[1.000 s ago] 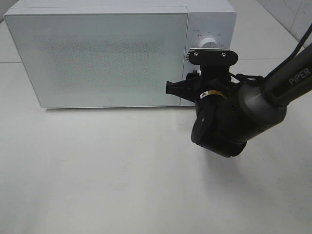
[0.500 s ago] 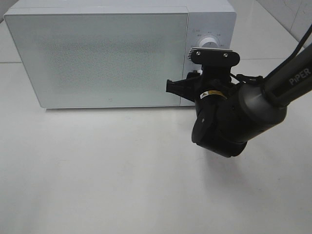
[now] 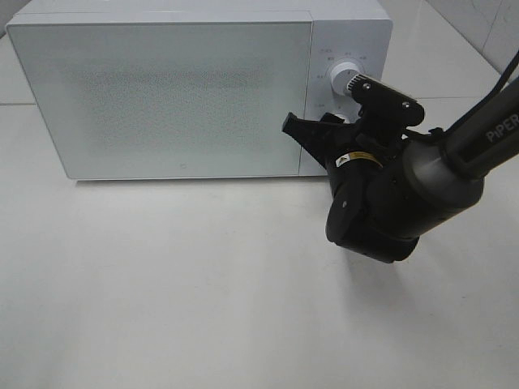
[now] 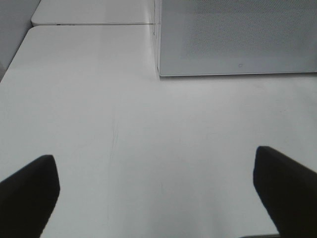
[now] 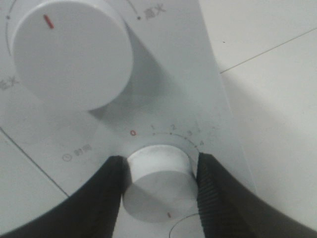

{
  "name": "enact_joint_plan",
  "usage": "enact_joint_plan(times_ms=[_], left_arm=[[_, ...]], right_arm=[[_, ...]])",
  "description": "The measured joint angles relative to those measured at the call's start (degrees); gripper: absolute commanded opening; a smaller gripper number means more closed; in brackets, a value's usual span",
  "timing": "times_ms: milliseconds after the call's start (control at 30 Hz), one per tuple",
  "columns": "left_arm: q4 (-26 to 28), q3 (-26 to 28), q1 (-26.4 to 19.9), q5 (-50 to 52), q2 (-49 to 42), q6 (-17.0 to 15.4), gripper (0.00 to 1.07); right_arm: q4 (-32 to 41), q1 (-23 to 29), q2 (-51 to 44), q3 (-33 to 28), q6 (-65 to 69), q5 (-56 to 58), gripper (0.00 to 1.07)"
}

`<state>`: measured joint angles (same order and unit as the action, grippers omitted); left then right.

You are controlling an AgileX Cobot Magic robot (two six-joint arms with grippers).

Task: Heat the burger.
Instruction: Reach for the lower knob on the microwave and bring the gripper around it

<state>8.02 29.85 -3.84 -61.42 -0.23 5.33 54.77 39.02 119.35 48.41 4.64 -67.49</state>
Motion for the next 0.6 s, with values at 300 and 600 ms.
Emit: enact_joint_plan(times_ms=[300,600], left_arm=[[0.0,0.0,0.0,0.0,0.0,0.0,1.0],[0.0,0.0,0.0,0.0,0.0,0.0,1.0]], right_arm=[[-2.92,-0.57,0.06,-0.74,19.02,0.06,0.03],[-4.58,-0.69,0.46,-1.09,31.34,-0.69,0.03]])
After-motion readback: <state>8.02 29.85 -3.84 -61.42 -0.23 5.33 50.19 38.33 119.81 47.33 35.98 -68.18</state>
